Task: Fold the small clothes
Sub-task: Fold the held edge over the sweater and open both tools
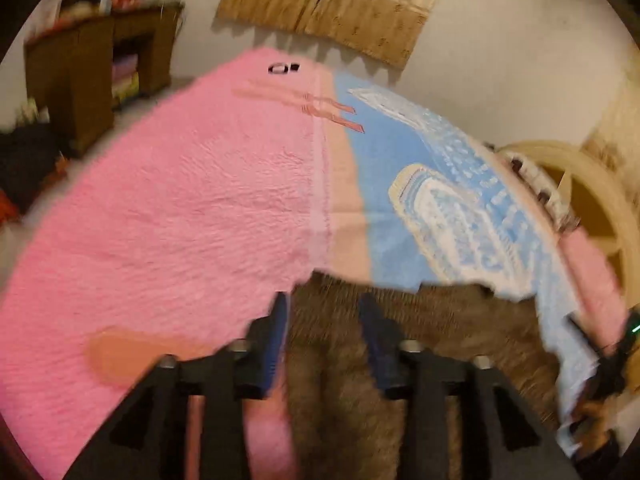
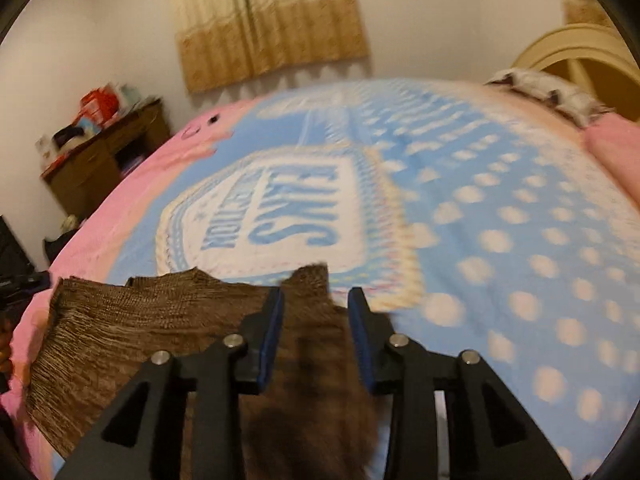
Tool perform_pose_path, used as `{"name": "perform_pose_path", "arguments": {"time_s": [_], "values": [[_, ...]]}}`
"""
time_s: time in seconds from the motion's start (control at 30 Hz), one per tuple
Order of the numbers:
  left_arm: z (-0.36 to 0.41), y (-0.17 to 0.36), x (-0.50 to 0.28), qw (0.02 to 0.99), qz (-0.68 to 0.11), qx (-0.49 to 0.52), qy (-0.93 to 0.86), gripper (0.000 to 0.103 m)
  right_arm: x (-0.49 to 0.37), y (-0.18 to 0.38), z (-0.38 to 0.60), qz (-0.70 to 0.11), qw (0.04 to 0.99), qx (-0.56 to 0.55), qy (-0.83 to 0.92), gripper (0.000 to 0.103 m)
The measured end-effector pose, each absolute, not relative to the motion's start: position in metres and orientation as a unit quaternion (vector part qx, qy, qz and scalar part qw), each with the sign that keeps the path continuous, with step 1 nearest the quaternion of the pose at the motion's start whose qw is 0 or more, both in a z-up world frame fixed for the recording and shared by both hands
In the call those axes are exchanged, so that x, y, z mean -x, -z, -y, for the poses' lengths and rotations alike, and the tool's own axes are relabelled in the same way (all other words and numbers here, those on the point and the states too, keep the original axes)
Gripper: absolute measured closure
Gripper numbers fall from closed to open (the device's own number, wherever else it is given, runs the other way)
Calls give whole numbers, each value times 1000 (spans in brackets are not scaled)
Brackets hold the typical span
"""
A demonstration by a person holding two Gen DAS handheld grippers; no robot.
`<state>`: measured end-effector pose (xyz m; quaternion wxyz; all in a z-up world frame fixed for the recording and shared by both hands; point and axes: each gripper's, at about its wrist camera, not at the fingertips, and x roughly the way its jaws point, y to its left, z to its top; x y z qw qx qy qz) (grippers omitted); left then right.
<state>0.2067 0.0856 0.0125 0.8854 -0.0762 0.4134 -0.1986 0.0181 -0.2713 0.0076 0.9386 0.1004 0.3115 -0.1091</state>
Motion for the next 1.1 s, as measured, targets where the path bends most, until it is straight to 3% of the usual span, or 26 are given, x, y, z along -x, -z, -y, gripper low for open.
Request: {"name": "perform_pose_path", "arguments": {"time_s": [0.07,0.17,0.5,0.53,0.57,0.63,0.87,0.9,0.93,0.97,1.03,1.1], "values": [[-87,-13,-181,895,-399,53,191,47,12,-17,269,-289,945,-97,120,48],[-89,-2,-139,898,-400,36,180,47,43,-15,270,-297,942,-119,104,40],[-77,44,-75,890,-429,44,147,47,76,29,236,-340,924,-148,90,40],[-74,43,-73,893,-425,36,145,47,73,31,232,-343,925,-139,87,43],[-70,42,-73,894,-425,25,141,47,73,33,229,-344,926,-133,83,65],[-64,43,-74,893,-427,6,141,47,62,41,222,-370,919,-130,42,97],[-62,44,-68,894,-423,-14,146,47,88,30,216,-341,932,-112,48,94],[-63,44,-68,895,-422,-10,145,47,92,27,221,-328,936,-117,60,93],[-64,45,-68,896,-421,-4,143,47,93,25,228,-319,937,-127,71,78],[-63,46,-69,897,-420,-2,141,47,93,25,234,-318,935,-137,77,42],[-60,47,-68,898,-417,-7,137,44,87,27,244,-315,931,-160,87,8],[-55,48,-68,900,-415,-18,134,42,77,33,243,-327,929,-156,80,22]]}}
